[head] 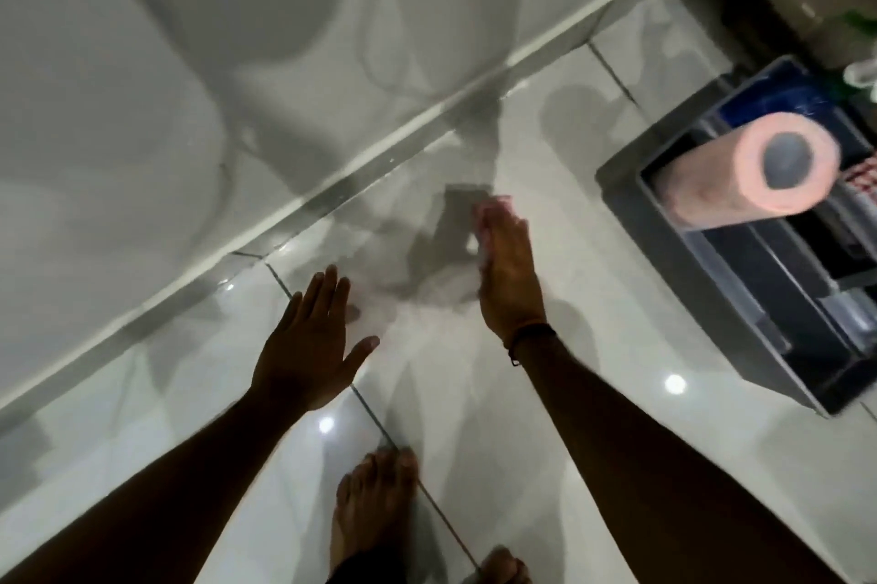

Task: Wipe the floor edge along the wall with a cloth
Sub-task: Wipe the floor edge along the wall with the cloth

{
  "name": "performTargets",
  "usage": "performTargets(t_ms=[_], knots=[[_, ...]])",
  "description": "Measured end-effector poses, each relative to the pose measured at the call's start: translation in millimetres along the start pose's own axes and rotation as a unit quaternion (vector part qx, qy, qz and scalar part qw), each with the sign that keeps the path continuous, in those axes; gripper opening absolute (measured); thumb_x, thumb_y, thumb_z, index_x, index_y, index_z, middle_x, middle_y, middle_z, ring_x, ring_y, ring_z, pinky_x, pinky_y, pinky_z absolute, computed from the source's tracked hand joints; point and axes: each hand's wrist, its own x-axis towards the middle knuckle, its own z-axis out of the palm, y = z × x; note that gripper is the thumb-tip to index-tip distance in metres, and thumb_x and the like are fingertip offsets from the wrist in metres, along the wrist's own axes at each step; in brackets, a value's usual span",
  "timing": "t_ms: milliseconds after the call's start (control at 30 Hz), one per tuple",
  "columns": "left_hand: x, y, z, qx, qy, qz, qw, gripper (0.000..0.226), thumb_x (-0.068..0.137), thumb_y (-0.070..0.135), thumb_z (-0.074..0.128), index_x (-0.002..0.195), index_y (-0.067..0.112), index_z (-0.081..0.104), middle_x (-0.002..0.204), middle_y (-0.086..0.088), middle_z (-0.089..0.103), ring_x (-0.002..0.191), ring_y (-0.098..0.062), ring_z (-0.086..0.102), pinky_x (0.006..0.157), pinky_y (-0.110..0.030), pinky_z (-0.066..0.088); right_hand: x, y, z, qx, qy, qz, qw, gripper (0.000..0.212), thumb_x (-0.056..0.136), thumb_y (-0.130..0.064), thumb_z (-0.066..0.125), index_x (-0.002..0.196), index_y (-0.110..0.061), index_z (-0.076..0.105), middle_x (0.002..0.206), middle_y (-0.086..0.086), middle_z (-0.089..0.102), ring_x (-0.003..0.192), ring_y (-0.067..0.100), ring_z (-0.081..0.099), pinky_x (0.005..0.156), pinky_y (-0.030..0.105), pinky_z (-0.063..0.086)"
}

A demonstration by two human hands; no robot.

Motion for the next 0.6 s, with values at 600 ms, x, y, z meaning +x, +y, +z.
performTargets(t_ms=[600], knots=[[9.2,-51.4,60.7,0.037,0.096,0.097,0.99,0.091,0.102,0.066,0.042,0.165,0.004,0.022,0.178,-0.014,0.011,0.164,-0.031,0.014,0.13,-0.049,0.021,255.8,35.5,-54.5,-0.185,0.096,0.17,0.963,0.051,0.102,-0.016,0.034,0.151,-0.004,0.04,0.16,0.023,0.035,0.152,0.037,0.031,0.129,0.044,0.019]])
